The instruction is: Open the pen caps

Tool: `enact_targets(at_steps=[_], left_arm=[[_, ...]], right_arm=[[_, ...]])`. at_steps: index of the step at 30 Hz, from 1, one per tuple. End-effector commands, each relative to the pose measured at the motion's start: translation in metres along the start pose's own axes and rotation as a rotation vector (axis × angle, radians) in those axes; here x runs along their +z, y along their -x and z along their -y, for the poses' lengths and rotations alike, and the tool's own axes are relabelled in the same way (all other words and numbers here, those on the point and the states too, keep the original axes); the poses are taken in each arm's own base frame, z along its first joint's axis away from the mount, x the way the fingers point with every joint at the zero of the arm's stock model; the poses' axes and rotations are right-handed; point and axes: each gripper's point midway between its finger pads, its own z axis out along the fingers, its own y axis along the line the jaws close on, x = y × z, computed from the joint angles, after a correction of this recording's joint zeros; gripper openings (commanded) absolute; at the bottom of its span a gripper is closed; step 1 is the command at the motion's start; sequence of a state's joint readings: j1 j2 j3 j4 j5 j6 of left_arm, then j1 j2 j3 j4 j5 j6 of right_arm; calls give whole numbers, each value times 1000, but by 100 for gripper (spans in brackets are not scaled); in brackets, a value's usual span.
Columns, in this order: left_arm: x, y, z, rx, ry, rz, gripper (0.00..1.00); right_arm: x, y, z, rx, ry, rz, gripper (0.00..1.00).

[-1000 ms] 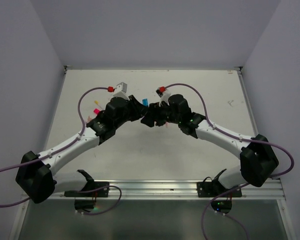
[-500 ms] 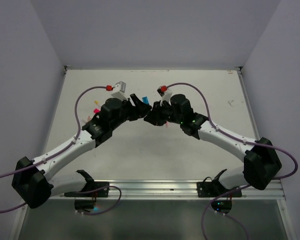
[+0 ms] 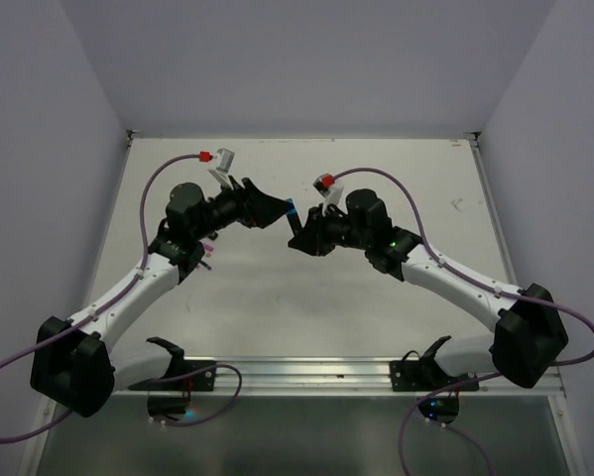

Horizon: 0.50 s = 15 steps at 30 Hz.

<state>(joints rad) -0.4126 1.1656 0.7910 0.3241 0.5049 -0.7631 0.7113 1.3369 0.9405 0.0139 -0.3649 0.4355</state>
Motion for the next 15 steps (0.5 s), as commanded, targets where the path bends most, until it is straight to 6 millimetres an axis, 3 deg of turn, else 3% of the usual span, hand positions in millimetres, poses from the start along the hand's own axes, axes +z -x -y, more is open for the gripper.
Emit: enact_targets(at_steps=[1, 9, 15], left_arm=[[-4, 4, 39, 111, -241, -29, 82], [-12, 1, 64, 163, -394, -80, 76], [-21, 1, 79, 204, -465, -86, 65]], right_arm=[[-15, 11, -28, -76, 125, 23, 0], [-30, 15, -63, -147, 307, 10, 0], [-38, 14, -73, -176, 361, 3, 0]])
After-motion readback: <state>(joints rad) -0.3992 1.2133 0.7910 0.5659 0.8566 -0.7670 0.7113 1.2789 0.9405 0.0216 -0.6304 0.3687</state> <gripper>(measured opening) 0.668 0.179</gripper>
